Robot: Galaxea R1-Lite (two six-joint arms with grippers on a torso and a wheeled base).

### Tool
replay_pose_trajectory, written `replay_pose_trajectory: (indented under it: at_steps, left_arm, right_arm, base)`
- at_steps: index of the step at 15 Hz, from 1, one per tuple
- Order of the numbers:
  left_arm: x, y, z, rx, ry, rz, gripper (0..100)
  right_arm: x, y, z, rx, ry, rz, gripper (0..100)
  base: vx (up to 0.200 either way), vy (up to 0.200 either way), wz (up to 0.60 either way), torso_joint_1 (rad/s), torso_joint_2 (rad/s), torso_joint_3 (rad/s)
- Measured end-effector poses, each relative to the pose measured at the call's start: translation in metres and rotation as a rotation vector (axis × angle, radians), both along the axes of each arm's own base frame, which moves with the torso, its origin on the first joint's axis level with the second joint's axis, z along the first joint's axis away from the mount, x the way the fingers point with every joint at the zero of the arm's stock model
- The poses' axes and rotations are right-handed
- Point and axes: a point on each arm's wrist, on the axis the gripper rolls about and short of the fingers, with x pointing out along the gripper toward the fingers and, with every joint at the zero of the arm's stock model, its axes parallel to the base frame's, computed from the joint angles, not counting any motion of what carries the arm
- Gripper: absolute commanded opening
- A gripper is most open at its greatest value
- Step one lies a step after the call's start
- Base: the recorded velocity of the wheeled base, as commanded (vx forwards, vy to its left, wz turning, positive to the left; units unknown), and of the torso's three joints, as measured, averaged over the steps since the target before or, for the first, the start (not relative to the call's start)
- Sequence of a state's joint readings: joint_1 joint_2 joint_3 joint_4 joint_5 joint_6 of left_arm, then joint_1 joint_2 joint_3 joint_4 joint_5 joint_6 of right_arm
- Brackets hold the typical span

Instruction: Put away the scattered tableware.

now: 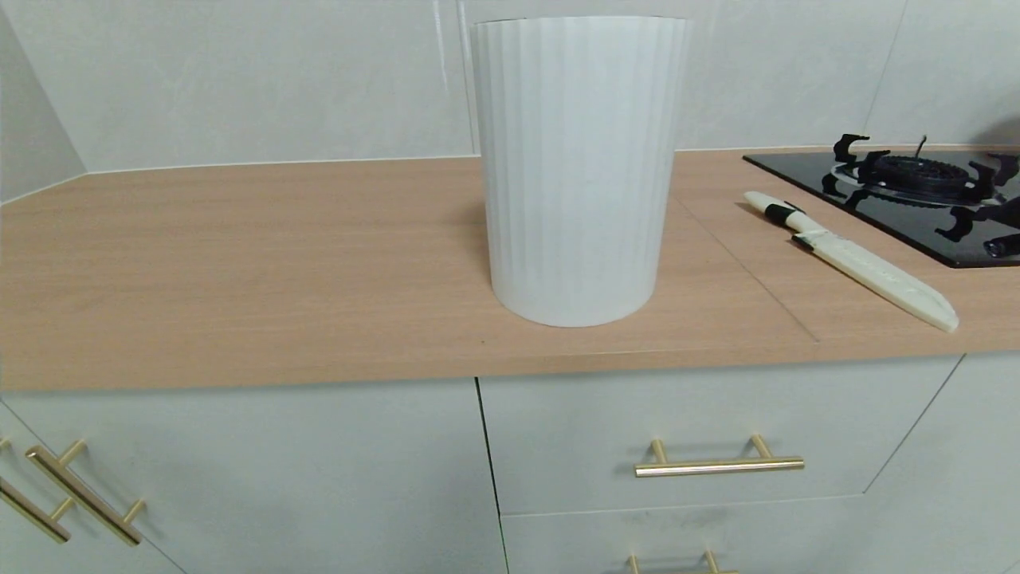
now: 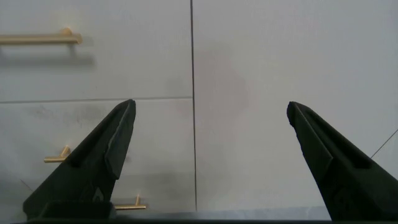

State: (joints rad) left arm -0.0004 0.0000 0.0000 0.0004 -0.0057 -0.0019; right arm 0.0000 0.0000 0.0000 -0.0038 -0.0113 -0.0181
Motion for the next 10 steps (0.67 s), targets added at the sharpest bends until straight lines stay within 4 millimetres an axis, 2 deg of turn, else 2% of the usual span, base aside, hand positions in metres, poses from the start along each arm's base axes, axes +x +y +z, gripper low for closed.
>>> replay_pose_trajectory:
  at_steps: [10]
  left_arm:
    - [0.0000, 0.0000, 0.0000, 0.000, 0.000, 0.000, 100]
  right_arm:
    - [0.0000, 0.0000, 0.0000, -0.001, 0.000, 0.000, 100]
  base:
    - [0.000, 0.000, 0.00, 0.183, -0.49, -0.291]
